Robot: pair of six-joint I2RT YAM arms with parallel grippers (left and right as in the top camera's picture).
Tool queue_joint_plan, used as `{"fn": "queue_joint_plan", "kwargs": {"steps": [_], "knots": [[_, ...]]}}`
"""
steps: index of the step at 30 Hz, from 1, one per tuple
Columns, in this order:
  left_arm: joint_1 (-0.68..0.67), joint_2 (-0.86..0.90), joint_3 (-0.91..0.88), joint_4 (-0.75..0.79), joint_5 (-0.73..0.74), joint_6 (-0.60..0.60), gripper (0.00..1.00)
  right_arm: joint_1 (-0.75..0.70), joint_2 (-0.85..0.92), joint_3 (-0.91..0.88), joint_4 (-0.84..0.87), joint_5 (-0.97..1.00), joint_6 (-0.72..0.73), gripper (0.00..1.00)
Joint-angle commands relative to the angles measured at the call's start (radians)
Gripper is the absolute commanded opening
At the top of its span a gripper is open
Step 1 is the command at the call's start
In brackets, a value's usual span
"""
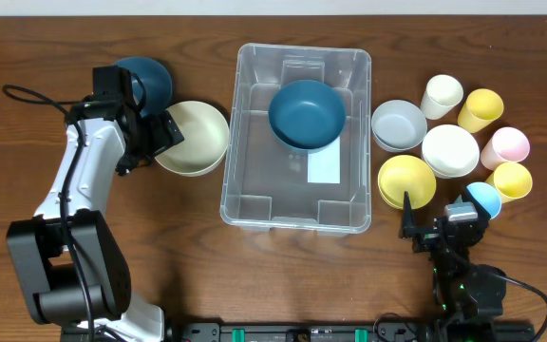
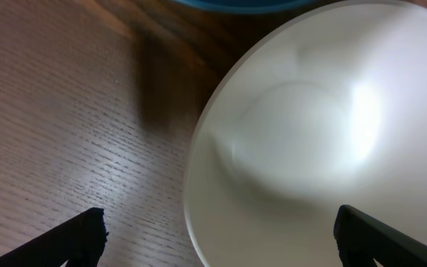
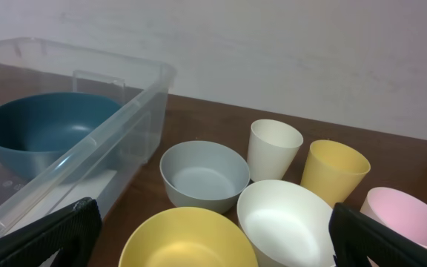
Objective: Pack container
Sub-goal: 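Move the left gripper to the cream bowl and grasp its rim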
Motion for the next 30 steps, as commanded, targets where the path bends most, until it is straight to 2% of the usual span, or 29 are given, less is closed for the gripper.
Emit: {"fn": "queue_joint_plan", "kwargs": {"steps": [1, 30], "knots": [[0.005, 0.003, -0.004, -0.006, 0.006, 0.000, 0.98, -0.010, -0.005, -0.002, -0.004, -0.007, -0.011, 0.99], [0.005, 0.003, -0.005, -0.023, 0.005, 0.021, 0.98, -0.010, -0.005, -0.002, -0.004, -0.007, -0.011, 0.99]]}}
